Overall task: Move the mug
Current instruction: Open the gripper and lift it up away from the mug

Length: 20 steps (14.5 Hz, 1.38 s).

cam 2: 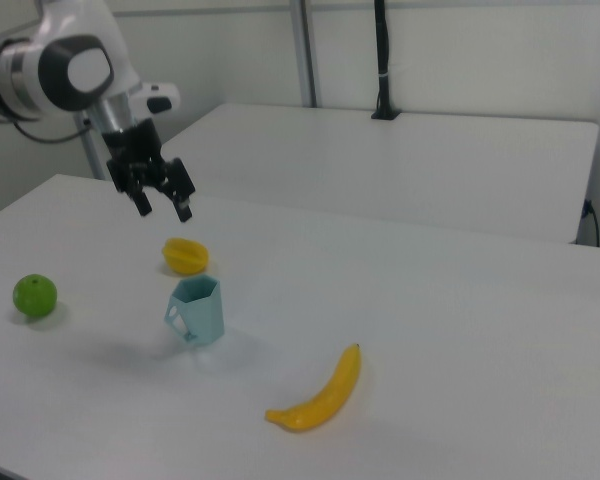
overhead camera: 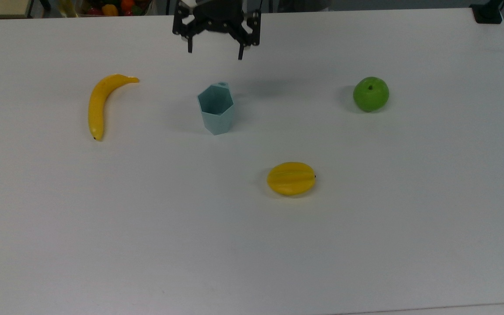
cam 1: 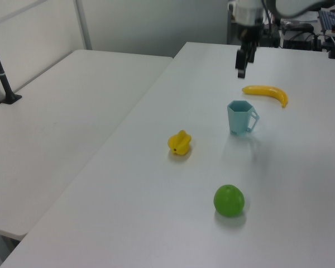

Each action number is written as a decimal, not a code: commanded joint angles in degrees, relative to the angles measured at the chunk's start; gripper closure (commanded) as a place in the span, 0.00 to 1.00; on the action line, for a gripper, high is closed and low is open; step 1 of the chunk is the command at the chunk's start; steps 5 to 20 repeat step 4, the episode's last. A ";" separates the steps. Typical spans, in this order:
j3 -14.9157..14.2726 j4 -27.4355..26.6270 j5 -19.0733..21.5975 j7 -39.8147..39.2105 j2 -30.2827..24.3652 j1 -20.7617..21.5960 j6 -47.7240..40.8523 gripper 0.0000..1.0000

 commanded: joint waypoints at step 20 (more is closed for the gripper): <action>-3.66 3.64 5.02 -2.57 -5.21 -0.63 -12.81 0.00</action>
